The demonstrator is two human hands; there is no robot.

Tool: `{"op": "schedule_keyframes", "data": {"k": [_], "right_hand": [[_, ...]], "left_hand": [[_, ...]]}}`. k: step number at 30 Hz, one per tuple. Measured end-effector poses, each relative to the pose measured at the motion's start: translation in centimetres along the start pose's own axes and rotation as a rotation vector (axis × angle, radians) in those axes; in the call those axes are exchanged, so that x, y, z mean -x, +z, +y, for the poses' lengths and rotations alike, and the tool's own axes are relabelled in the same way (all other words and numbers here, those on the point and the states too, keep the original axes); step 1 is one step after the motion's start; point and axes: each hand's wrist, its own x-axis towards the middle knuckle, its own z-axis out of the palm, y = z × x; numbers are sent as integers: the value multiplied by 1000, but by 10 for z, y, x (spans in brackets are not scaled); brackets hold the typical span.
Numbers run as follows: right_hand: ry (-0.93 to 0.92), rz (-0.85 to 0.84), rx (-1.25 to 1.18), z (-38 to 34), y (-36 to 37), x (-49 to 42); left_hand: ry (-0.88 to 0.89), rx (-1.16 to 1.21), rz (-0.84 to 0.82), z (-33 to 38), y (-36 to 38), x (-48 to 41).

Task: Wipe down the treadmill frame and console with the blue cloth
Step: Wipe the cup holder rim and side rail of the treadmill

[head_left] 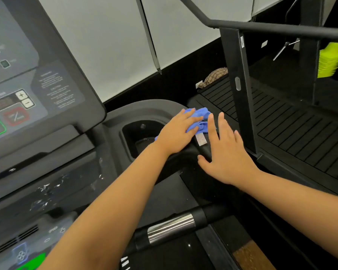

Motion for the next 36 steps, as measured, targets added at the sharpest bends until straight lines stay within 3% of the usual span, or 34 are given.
{"op": "schedule_keyframes", "data": {"k": [5, 13, 20, 24, 30, 36], "right_hand": [[-10, -8, -26, -1, -1, 0], [-163, -94, 22, 0, -4, 4], [-202, -142, 2, -1, -8, 8], [-215, -136, -5, 0, -8, 8], [-277, -91, 32, 0, -6, 7], [-619, -91, -125, -52, 1, 12]], "left_hand": [[73, -36, -63, 16, 3, 32], [31, -245, -155, -2, -4, 111], [-169, -339, -71, -20, -15, 155], [-401, -450, -21, -23, -17, 174], [-663, -245, 135, -12, -10, 177], [-651, -133, 231, -14, -7, 173]]}}
